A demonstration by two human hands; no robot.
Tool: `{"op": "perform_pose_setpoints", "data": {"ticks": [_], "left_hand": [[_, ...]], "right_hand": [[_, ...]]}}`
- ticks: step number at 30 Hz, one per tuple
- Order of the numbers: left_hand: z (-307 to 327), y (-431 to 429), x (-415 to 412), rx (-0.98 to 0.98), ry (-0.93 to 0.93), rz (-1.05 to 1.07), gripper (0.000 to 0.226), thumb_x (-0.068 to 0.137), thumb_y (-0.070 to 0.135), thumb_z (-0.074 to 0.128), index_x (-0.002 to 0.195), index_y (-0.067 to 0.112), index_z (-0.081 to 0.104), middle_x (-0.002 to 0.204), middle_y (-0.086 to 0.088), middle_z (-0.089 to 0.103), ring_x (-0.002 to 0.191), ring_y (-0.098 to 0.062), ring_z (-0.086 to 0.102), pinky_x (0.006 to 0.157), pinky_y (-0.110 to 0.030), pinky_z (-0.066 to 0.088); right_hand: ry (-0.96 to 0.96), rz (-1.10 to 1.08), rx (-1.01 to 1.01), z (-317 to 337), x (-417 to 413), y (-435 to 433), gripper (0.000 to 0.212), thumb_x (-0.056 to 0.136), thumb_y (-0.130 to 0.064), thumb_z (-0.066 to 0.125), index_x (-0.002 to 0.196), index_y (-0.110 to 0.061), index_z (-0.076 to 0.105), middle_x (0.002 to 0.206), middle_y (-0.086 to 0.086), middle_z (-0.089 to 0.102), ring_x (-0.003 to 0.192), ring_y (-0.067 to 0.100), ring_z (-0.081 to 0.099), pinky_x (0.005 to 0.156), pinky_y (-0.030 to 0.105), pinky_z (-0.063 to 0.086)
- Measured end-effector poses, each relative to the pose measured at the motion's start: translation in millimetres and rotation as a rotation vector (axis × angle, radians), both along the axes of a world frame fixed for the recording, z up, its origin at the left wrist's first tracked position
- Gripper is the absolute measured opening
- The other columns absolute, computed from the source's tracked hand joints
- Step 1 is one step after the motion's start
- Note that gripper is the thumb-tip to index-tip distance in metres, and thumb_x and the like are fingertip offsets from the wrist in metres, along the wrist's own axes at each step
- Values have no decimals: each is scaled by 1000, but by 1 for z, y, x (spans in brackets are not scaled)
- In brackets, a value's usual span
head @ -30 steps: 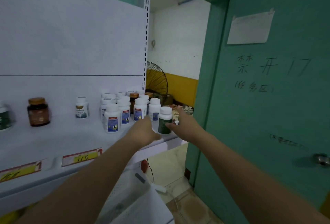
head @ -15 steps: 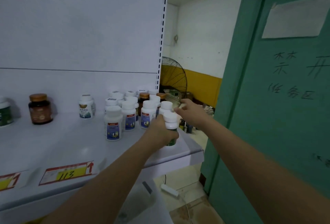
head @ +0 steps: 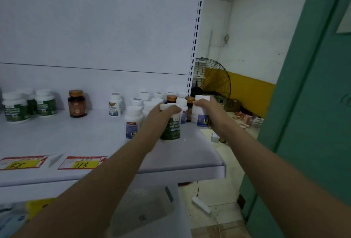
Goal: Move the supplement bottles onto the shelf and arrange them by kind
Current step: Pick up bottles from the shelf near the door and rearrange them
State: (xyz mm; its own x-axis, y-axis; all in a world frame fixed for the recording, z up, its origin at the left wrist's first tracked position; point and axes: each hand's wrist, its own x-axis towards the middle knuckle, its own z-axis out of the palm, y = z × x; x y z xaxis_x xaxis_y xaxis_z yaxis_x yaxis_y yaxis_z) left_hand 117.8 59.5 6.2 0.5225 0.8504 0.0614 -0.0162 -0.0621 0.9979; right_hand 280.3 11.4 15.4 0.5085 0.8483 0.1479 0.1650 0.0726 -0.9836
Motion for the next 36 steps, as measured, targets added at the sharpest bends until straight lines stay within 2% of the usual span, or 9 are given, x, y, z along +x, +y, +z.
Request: {"op": "perform_pose_setpoints", "data": {"ticks": [3, 5, 8, 13, 21, 27, 30, 33, 36], "left_hand": [[19, -6, -8, 1, -93, -81, 25, 80, 23, 61, 103, 13, 57, 97, -15, 71, 88, -31, 67, 94, -51, 51], [32, -9, -17, 1, -134, -90, 16, 80, 20, 60, 94, 12, 59, 75, -9, 72, 66, -24, 67, 80, -43, 55], [45, -13, -35, 23, -168, -74, 25, 75, 34, 68, 82, 12, 61, 61, -8, 67, 49, -21, 63, 62, -31, 54], [52, -19, -71, 47, -228, -72, 30, 80, 40, 65, 66, 14, 63, 57, -10, 64, 45, -20, 59, 50, -23, 52], [55, -20, -148, 59, -224, 79, 32, 81, 38, 62, 63, 13, 60, 58, -9, 64, 48, -20, 58, 53, -23, 51], [51, -23, -236, 66, -196, 267, 29, 82, 39, 62, 75, 12, 62, 57, -8, 65, 47, -19, 60, 50, -22, 51], [51, -24, -283, 83, -192, 340, 28, 78, 40, 68, 78, 13, 62, 58, -7, 65, 48, -19, 60, 54, -24, 52], [49, -19, -327, 127, -149, 399, 29, 78, 35, 71, 94, 13, 59, 66, -10, 65, 52, -20, 61, 52, -25, 52], [46, -7, -363, 149, -142, 452, 14, 84, 24, 67, 89, 14, 59, 68, -10, 66, 52, -18, 63, 50, -24, 52]], "right_hand": [[52, 101, 70, 18, -4, -15, 9, 88, -22, 59, 96, -22, 54, 93, 9, 64, 75, 22, 65, 69, 35, 54], [68, 186, 117, 30, -14, -21, 9, 91, -27, 57, 98, -20, 56, 85, 5, 66, 67, 17, 66, 61, 29, 56], [8, 228, 167, 43, -34, -22, 34, 89, -52, 55, 100, -21, 64, 78, -1, 71, 67, 13, 69, 69, 32, 56], [120, 253, 151, 46, -72, -14, 45, 86, -60, 52, 100, -18, 61, 68, 8, 66, 57, 23, 62, 62, 34, 55], [89, 391, 130, 45, -130, 21, 50, 83, -63, 54, 96, -16, 59, 70, 10, 67, 57, 22, 64, 65, 35, 56], [52, 557, 127, 46, -204, 60, 54, 78, -69, 55, 100, -20, 61, 82, 11, 70, 63, 22, 67, 75, 40, 59], [89, 632, 100, 44, -251, 71, 48, 84, -61, 54, 101, -17, 60, 74, 9, 69, 52, 19, 67, 62, 33, 59], [72, 676, 79, 41, -298, 81, 49, 84, -62, 54, 103, -16, 59, 74, 11, 68, 52, 22, 66, 62, 35, 58], [59, 682, 73, 36, -334, 95, 46, 85, -61, 53, 98, -17, 59, 68, 9, 69, 52, 20, 66, 64, 36, 58]]}}
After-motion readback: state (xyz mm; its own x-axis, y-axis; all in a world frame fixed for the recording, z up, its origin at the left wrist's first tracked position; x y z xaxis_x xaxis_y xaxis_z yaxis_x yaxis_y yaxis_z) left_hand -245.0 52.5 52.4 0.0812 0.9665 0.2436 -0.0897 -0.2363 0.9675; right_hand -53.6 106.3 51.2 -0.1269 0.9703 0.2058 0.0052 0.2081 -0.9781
